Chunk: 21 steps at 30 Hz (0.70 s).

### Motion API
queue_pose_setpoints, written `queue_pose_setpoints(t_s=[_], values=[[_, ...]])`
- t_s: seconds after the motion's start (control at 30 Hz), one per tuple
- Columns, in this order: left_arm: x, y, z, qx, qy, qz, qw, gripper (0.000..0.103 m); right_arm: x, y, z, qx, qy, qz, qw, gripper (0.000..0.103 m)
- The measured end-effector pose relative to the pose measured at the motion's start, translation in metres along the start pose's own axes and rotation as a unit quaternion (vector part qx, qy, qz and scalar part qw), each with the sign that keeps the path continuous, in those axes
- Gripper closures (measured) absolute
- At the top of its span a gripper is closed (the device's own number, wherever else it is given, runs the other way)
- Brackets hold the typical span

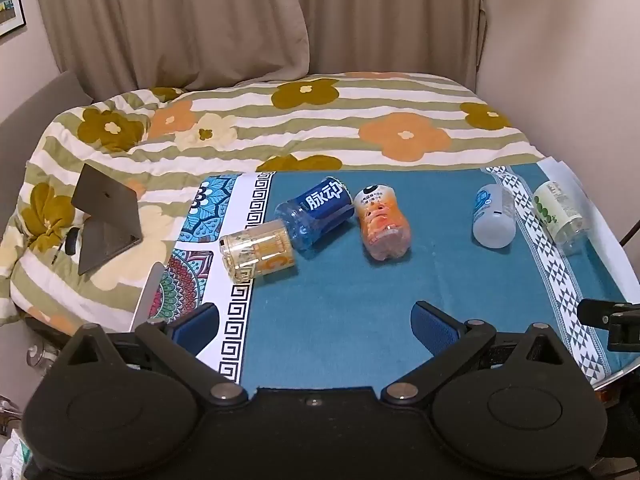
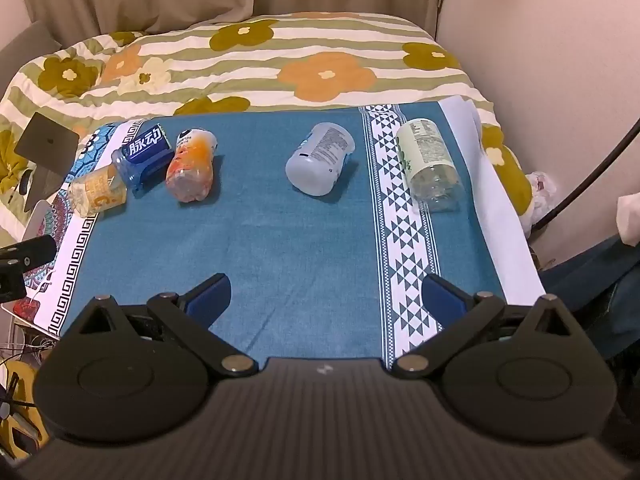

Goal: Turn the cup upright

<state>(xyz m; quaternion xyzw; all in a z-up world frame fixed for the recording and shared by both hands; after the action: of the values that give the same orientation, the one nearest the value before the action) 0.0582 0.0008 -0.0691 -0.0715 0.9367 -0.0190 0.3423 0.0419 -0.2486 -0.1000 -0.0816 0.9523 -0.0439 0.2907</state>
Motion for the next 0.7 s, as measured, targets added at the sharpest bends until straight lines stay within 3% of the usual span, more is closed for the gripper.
queue_pose_setpoints(t_s=[0.7], values=[[-0.0001,0.0012,-0.0021,-0.001,-0.009,-0.001,1.0000,0.000,0.0015,0.0048,0.0020,-0.003,-0.001,-0.001,1.000,0.000]])
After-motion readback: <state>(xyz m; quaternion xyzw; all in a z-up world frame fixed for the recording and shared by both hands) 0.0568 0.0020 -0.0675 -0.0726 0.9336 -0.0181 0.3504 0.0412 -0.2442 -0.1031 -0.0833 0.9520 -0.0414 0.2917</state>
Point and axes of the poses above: each gripper's, at about its wrist camera, not at the fingertips, and z roughly the way its jaws point, y to its left, x to its underside, the point moved 9 cm from there along z, roughly the way its jaws point, and after that the axes turned 15 degrees about -z, right-handed, at the moved point
